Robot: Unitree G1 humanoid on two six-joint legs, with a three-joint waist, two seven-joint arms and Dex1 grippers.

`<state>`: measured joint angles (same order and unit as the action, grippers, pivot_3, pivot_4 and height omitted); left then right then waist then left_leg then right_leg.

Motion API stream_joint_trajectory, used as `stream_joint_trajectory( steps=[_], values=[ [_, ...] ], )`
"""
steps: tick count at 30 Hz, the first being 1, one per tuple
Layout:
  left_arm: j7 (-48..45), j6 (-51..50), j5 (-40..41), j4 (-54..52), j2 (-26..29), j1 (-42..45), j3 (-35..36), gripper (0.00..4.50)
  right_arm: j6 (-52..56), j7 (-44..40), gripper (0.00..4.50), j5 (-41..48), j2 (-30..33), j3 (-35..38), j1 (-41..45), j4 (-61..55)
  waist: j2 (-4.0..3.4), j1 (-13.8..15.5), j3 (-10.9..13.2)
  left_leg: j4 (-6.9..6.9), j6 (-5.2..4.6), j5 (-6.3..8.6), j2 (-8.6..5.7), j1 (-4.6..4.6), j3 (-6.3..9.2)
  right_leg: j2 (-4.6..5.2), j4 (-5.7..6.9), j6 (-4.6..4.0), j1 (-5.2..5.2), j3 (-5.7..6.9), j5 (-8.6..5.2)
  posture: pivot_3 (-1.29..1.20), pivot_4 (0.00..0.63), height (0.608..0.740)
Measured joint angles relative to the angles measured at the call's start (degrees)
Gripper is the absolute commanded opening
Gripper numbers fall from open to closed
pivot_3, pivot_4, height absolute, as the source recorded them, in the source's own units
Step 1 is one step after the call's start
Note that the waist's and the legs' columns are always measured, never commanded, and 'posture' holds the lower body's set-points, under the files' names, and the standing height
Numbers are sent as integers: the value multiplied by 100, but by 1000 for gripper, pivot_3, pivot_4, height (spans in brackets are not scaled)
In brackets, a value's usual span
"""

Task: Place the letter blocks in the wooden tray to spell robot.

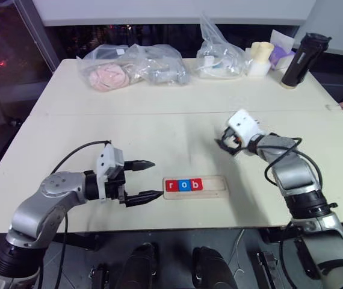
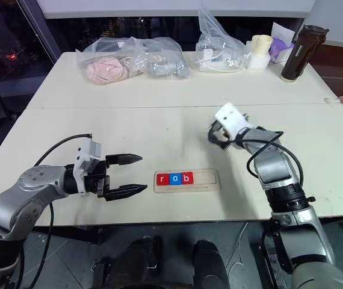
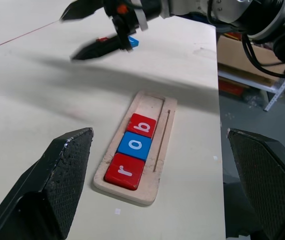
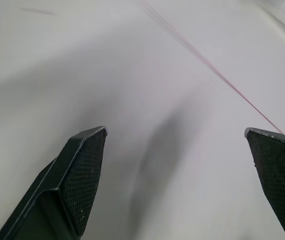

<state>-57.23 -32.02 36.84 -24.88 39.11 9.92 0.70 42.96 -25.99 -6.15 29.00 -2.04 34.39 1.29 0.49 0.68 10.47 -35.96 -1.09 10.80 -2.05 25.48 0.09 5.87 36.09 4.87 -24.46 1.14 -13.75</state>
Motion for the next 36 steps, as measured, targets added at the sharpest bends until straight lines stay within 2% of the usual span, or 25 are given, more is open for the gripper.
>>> stream_joint_trajectory(
  steps=[5, 10, 20, 34, 36],
  values=[
    [1, -5, -4, 1, -75, 76, -98, 4500, 1842, 1114, 4467, -18, -878, 824, 7, -694, -2, -12, -1, 3, -2, -1, 0, -1, 0, -3, 1, 0, 0, 1, 0, 0, 150, 725],
    [-1, -15, -7, 15, -89, 215, -169, 4500, 2530, 1805, 4467, 5, -1383, 1368, 156, -643, -4, -21, 0, -1, -4, -3, -1, -1, -1, -5, 1, 0, 2, 3, 0, 0, 150, 725],
    [48, -33, -7, 13, -81, 213, -171, 4500, 2309, 2413, 4467, 415, -1457, 2289, 811, 582, -6, -78, 1, 0, -8, -5, 0, -2, -1, -13, 3, 2, 4, 13, 1, 0, 150, 725],
    [216, -120, -5, 2, -54, 202, -162, 4500, 1789, 2661, 4467, 873, -1368, 2498, 1285, 1869, -7, -146, 1, -6, -10, -6, 1, -7, 2, -29, 4, 8, 14, 15, 4, 0, 150, 725],
    [227, -119, -5, 2, -54, 202, -162, 4500, 1776, 2692, 3954, 899, -1368, 2499, 1292, 1889, -7, -145, 1, -6, -10, -6, 2, -7, 2, -29, 4, 8, 14, 15, 4, 0, 150, 725]
  ],
)
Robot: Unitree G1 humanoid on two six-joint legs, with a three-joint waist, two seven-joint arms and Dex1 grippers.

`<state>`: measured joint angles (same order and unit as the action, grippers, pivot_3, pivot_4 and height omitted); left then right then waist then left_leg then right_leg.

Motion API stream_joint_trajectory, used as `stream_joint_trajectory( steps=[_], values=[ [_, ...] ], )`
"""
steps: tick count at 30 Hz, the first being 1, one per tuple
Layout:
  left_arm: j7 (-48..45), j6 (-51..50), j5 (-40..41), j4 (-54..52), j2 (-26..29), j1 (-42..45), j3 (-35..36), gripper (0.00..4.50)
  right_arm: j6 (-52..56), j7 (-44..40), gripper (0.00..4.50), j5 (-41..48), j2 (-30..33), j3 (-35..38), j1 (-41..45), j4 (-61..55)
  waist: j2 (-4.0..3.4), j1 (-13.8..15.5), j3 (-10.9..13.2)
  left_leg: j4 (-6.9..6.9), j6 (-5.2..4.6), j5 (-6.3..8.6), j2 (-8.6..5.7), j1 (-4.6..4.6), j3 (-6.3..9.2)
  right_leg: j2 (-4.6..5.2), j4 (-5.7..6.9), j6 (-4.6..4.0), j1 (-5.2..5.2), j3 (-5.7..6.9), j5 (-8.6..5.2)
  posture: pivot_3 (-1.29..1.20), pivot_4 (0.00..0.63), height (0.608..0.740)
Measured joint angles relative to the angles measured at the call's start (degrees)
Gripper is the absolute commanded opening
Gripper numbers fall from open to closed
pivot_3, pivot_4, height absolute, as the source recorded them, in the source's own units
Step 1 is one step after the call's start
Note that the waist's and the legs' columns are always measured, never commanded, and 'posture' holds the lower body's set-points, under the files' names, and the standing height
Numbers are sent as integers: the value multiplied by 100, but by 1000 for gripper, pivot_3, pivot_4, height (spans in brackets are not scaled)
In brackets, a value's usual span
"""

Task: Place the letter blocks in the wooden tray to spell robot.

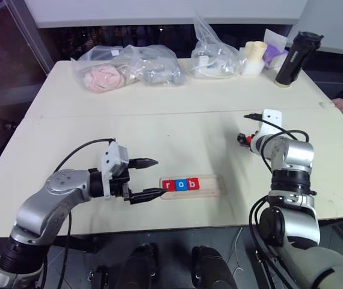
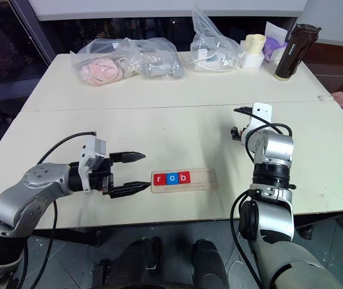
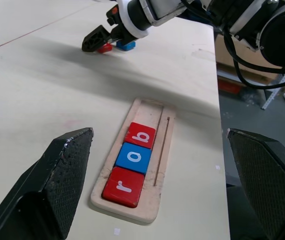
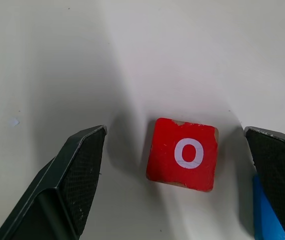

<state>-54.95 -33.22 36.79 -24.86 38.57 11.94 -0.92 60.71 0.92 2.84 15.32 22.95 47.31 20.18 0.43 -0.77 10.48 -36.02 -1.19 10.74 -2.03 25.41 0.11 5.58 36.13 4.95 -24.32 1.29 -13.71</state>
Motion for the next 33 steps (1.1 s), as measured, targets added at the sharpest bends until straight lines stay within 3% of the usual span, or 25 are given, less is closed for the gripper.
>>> stream_joint_trajectory(
  steps=[1, 6, 21, 28, 33],
  values=[
    [4, 0, 0, 0, -1, -1, 0, 4500, -4, 27, 3667, 28, 2, 4, 5, 25, 0, -2, 0, 0, 0, 0, 0, 0, 0, 0, 0, 0, 0, 0, 0, 0, 150, 725],
    [6, 18, -4, 1, -3, -38, 0, 4500, 22, 84, 1188, 74, 3, -71, 1, 45, -1, -5, 0, 1, 0, 0, 0, 0, 0, 1, 0, 0, -2, 0, 0, 0, 150, 725],
    [-75, 161, -108, 117, -48, -68, -9, 4500, 804, 20, 1177, 225, 83, -353, -97, -790, -11, 2, 6, 8, 1, 1, 3, 4, 2, 9, -2, -1, -9, 0, 0, 0, 150, 725],
    [-29, 107, -108, 106, -50, 1, -17, 4500, 2626, -345, 1177, 633, 280, -418, -683, -3145, -12, 22, 7, 15, 1, 1, 4, 7, 10, 17, -7, 0, -10, 8, -2, 0, 150, 725],
    [-6, 49, -101, 88, -56, 105, -53, 4500, 3137, -652, 1177, 1434, 443, -473, -2311, -4952, -12, 23, 7, 17, 3, 3, 3, 14, 14, 24, -13, 1, -11, 14, -3, 0, 150, 725]
  ],
)
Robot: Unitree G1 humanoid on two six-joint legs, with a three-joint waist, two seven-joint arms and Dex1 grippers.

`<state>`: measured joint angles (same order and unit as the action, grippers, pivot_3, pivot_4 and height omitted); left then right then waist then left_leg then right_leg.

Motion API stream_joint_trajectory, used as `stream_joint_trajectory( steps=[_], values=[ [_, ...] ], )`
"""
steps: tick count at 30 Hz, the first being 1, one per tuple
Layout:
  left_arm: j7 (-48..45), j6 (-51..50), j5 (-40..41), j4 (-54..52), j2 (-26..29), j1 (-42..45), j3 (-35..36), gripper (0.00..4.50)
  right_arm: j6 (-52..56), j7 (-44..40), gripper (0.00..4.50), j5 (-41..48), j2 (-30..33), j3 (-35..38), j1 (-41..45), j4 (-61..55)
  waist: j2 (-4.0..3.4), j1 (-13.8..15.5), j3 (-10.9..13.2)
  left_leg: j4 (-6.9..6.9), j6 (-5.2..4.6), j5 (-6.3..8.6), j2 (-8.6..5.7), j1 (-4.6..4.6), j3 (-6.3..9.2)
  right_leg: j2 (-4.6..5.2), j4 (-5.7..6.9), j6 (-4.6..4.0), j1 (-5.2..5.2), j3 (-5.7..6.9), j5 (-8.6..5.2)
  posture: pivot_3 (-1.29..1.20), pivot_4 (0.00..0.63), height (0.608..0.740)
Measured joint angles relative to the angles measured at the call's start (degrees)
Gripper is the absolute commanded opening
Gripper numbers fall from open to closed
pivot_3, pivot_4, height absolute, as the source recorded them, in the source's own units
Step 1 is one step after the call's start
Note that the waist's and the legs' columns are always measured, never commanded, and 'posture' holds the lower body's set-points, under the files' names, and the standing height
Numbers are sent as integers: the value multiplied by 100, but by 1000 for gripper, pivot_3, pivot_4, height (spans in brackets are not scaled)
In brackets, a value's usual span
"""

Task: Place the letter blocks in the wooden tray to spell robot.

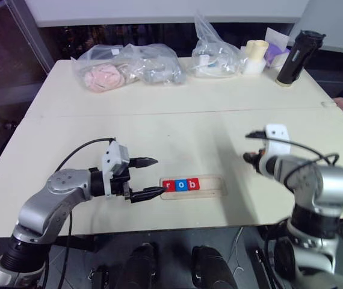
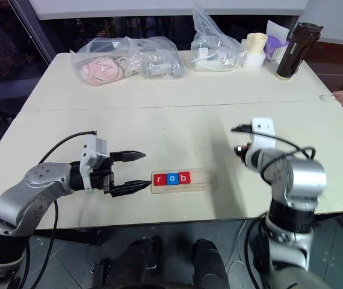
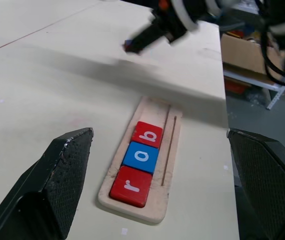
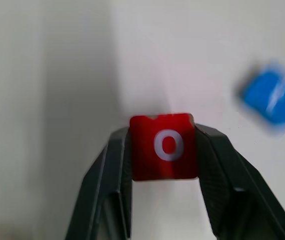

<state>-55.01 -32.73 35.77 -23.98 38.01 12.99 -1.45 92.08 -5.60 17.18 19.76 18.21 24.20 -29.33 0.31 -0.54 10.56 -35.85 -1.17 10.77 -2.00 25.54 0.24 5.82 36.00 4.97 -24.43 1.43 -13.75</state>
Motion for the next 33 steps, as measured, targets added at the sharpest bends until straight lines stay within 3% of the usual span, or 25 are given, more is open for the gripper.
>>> stream_joint_trajectory(
  steps=[6, 12, 16, 18, 19, 23, 25, 29, 33],
  values=[
    [-4, -92, 36, -21, 6, 130, 2, 4500, 2, 146, 1177, 966, 118, 31, -1680, -1598, 0, -35, 1, 4, 14, 8, 2, -1, 1, 7, -3, 5, -2, 0, -3, 0, 150, 725],
    [-4, -183, 54, -21, -2, 195, -7, 4500, 2, 601, 1177, 1371, 95, 30, -1858, -1736, 0, -18, 1, 17, 18, 11, 7, -2, 3, 13, -21, 4, -2, 11, -3, 0, 150, 725],
    [6, -203, 69, -22, -9, 296, -7, 4500, 2, 755, 3133, 1566, 137, 29, -1811, -1735, -1, -7, 0, 47, 16, 9, 4, 2, 2, 14, -63, 2, 1, 19, -1, 0, 150, 725],
    [16, -217, 85, -26, -14, 297, -6, 4500, 2, 690, 4164, 1682, 459, -14, -1726, -1711, -1, -4, 1, 59, 3, 2, -5, 7, -3, 21, -76, 2, -1, 20, -1, 0, 150, 725],
    [27, -228, 96, -33, -20, 296, -6, 4500, 2, 470, 4343, 1779, 894, -79, -1576, -1647, -1, -2, 1, 60, 1, 1, -6, 9, -6, 22, -79, 3, -1, 21, -1, 0, 150, 725],
    [38, -272, 101, -67, -32, 291, -7, 4500, -89, -563, 4343, 2136, 2220, -382, -1166, -1523, 4, 2, 4, 57, -4, 1, -6, 6, -7, 18, -80, 4, 5, 33, -1, 0, 150, 725],
    [35, -272, 101, -90, -36, 252, -5, 4500, -692, -1420, 4343, 2236, 3014, -610, -1346, -1362, 8, 43, 6, 55, -4, 1, -4, -2, -1, 13, -80, 7, 17, 38, -2, 0, 150, 725],
    [2, -233, 95, -85, -41, 128, -1, 4500, -3260, -3311, 4343, 1451, 4446, -1244, -2169, -516, 14, 107, 9, 46, -3, 2, -2, -5, -7, 9, -83, 9, 24, 42, -4, 0, 150, 725],
    [-16, -173, 92, -82, -39, 84, -1, 4500, -5582, -4635, 4343, 628, 4707, -1518, -2424, 595, 19, 116, 12, 29, -2, 3, 0, -6, -7, 11, -84, 8, 34, 40, -2, 0, 150, 725]
  ],
)
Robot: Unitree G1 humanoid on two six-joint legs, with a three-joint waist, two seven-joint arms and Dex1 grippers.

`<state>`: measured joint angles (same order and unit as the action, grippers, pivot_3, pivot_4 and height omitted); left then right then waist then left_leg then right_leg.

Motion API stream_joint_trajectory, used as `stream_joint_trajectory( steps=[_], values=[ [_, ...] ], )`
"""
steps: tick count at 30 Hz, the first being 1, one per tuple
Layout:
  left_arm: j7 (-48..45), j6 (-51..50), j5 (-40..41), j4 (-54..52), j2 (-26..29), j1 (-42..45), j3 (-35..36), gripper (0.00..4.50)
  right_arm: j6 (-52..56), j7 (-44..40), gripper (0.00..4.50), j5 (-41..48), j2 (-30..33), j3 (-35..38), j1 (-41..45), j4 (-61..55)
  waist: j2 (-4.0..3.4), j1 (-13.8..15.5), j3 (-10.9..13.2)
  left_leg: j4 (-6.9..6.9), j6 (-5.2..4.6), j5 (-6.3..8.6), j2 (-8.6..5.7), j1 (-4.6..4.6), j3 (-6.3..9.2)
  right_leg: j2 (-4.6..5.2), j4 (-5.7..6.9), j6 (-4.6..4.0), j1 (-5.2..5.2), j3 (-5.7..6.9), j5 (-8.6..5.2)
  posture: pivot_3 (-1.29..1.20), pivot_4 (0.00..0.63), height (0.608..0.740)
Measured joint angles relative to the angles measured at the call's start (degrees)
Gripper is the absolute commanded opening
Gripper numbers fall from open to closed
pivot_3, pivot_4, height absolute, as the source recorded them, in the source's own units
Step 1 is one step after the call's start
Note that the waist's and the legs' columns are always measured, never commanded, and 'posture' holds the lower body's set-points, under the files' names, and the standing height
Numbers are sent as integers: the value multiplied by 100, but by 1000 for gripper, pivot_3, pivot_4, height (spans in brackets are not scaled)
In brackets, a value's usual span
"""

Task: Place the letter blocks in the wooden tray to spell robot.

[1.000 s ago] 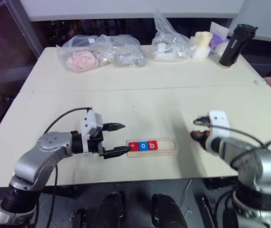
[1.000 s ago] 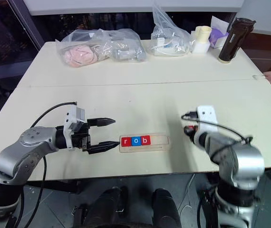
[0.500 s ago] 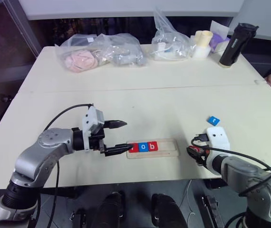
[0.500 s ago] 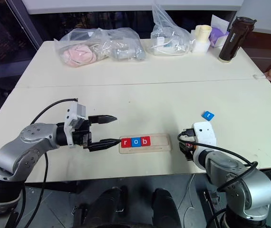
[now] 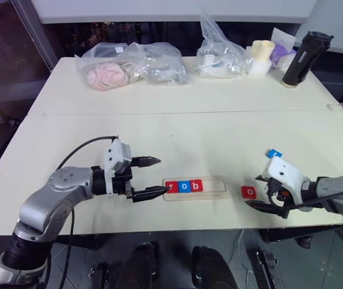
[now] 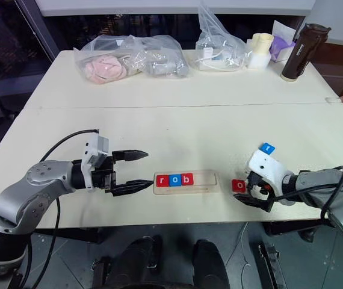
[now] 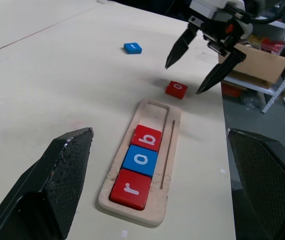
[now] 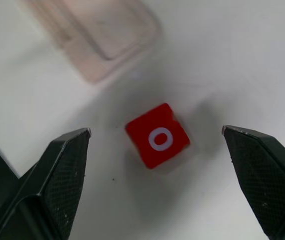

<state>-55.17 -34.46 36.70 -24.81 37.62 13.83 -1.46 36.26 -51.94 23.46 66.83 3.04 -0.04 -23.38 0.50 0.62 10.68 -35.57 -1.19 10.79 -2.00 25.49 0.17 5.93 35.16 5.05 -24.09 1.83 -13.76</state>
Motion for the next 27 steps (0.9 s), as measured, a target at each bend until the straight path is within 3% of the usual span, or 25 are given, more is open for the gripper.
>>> stream_joint_trajectory(
  steps=[7, 17, 20, 24, 25, 27],
  values=[
    [-2, 19, -6, 3, 12, -35, 9, 4500, -1562, -1040, 4343, -586, -141, -458, 639, 1501, -1, 10, 2, -7, 1, 1, 3, 1, 4, 5, 5, 2, -1, -4, 8, 0, 150, 725],
    [-81, 150, -28, 17, 72, -191, 56, 4500, -1931, -1457, 4343, -941, -521, -719, 854, 1967, -3, 18, 1, -12, 2, 1, 3, 1, 3, 9, 7, 0, 1, -5, 10, 0, 150, 725],
    [-81, 151, -28, 17, 72, -195, 57, 4500, -1974, -1471, 3461, -1047, -577, -719, 895, 1971, -3, 15, 1, -13, 3, 2, 3, 1, 3, 10, 7, 0, 1, -5, 11, 0, 150, 725],
    [-52, 143, -29, 15, 70, -194, 56, 4500, -2016, -1495, 1357, -1137, -683, -719, 917, 1970, -3, 15, 1, -14, 2, 1, 3, 0, 3, 9, 7, 2, 2, -5, 12, 0, 150, 725],
    [-43, 134, -28, 14, 69, -190, 55, 4500, -2036, -1494, 1115, -1160, -700, -719, 938, 1969, -3, 15, 1, -16, 2, 1, 3, -1, 3, 9, 8, 3, 3, -5, 13, 0, 150, 725],
    [-13, 117, -27, 10, 69, -187, 55, 4500, -2037, -1492, 1123, -1214, -734, -721, 987, 1972, -3, 12, 1, -18, 3, 2, 3, -1, 3, 9, 8, 6, 4, -5, 16, 0, 150, 725]
  ],
)
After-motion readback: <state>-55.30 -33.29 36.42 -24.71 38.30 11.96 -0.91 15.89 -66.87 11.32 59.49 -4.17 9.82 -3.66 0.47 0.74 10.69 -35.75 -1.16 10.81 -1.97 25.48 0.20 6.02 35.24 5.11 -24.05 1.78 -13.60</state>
